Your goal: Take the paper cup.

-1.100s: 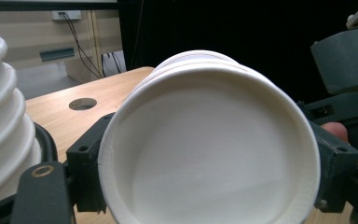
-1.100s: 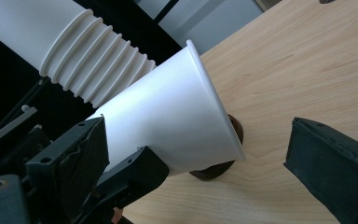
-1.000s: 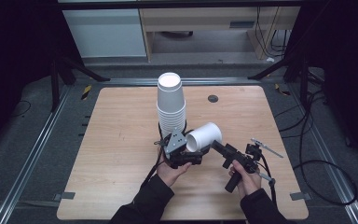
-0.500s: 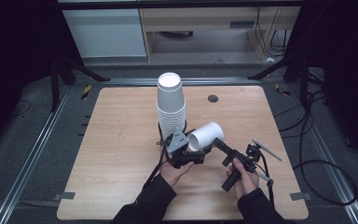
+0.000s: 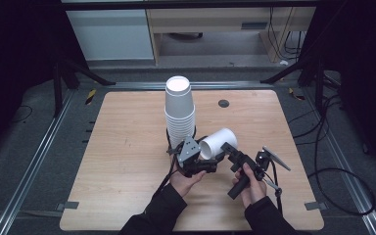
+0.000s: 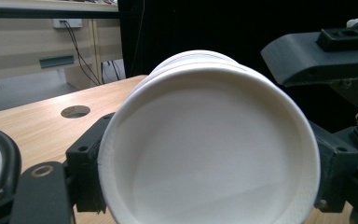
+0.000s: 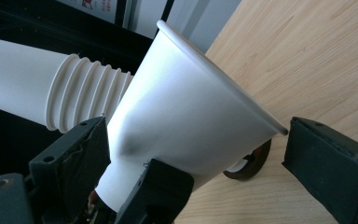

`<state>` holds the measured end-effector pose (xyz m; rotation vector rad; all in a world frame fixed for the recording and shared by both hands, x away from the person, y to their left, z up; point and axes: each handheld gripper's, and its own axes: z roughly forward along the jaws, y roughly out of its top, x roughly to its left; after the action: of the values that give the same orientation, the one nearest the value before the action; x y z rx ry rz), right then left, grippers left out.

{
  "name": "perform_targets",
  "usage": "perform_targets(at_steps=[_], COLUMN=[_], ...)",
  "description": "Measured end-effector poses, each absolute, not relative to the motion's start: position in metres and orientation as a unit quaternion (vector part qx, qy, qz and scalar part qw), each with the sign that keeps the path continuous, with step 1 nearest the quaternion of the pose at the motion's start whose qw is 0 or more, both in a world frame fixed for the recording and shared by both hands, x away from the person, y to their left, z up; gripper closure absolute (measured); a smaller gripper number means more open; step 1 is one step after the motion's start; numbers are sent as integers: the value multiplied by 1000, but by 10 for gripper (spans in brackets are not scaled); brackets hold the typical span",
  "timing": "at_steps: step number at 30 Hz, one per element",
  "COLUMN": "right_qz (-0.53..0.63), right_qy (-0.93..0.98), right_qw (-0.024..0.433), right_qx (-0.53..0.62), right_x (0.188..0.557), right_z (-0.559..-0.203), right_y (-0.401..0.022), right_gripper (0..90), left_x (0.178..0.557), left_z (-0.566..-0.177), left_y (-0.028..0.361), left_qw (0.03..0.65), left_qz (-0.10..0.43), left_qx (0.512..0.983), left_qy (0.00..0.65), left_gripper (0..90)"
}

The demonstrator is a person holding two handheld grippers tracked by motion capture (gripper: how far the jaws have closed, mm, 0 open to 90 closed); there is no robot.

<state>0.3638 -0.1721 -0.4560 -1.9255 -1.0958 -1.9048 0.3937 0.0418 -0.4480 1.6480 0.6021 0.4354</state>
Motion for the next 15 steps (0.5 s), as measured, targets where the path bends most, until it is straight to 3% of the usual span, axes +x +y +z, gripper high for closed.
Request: perform_targets(at_steps=[15], right_qz=[-645], right_qy=[-320], right_qw=[149], right_qx=[-678], right_x=[371], right_z=[-462], right_y=[-171], right_gripper=[69], left_x=[391], left_z=[-452], left_y=[39], left_qw=[618], left_qz=[200], left_qx=[716], left_qy=[256], left_gripper=[185])
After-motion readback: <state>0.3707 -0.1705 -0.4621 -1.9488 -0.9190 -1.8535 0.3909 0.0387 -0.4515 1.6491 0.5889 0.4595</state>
